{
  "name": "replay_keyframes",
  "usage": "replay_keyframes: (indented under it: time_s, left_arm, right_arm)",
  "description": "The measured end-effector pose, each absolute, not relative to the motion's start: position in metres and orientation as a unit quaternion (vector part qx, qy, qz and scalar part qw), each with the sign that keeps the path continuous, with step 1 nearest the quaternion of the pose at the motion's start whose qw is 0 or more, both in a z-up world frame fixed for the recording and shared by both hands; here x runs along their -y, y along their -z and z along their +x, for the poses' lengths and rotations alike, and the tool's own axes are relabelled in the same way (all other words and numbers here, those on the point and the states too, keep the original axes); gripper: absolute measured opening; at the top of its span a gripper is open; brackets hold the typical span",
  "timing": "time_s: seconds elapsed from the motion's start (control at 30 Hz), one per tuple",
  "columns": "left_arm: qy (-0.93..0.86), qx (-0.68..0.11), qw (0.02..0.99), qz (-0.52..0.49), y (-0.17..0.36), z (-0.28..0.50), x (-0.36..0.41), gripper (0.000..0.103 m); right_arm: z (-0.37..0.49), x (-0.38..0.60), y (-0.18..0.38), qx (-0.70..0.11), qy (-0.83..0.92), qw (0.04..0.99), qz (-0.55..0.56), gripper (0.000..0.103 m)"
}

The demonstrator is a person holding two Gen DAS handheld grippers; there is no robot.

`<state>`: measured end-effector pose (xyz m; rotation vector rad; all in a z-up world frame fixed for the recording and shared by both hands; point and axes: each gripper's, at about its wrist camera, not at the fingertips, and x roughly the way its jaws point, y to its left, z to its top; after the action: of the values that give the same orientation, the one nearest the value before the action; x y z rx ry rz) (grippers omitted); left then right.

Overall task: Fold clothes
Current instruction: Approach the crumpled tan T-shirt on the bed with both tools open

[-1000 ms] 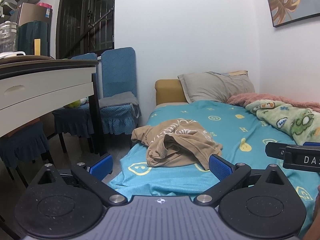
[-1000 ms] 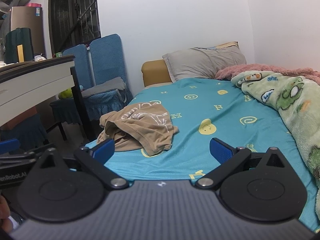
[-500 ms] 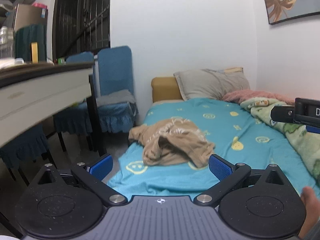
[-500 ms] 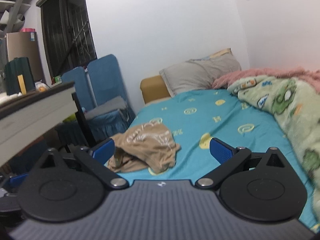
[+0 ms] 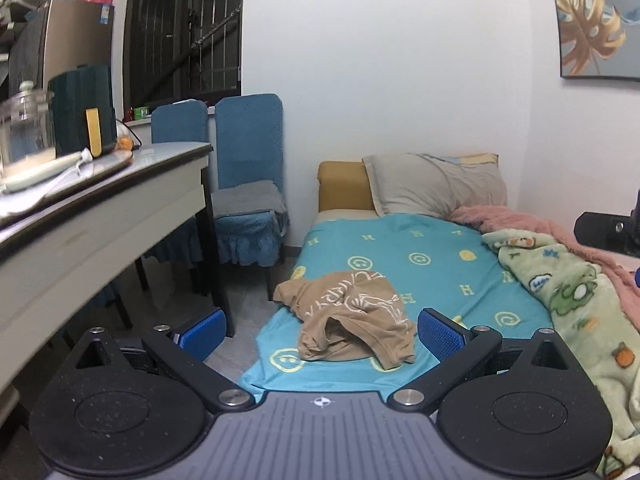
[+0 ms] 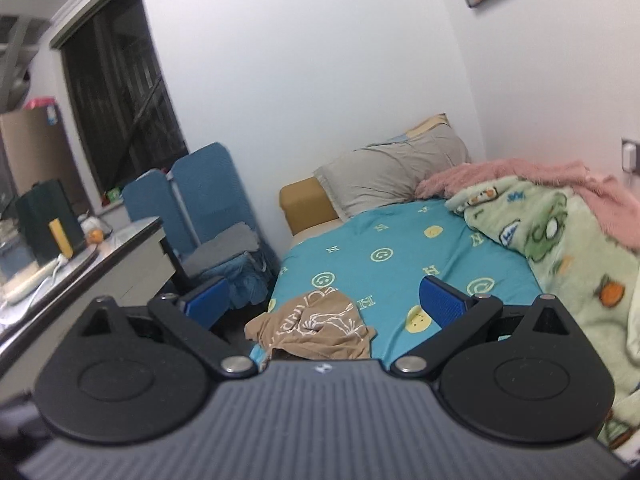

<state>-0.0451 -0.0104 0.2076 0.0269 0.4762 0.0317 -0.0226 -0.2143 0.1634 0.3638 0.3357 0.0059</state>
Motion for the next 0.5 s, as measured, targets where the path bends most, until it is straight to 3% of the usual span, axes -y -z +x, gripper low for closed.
replay_keyframes:
  time_s: [0.5]
  left_arm:
    - [-0.040,-0.329,0.943,0.005,-0.229,0.032,0.075,0.103]
  right_arm:
    - [-0.010,0.249,-0.212,-0.214,-0.017,0.970,0.117,0.103]
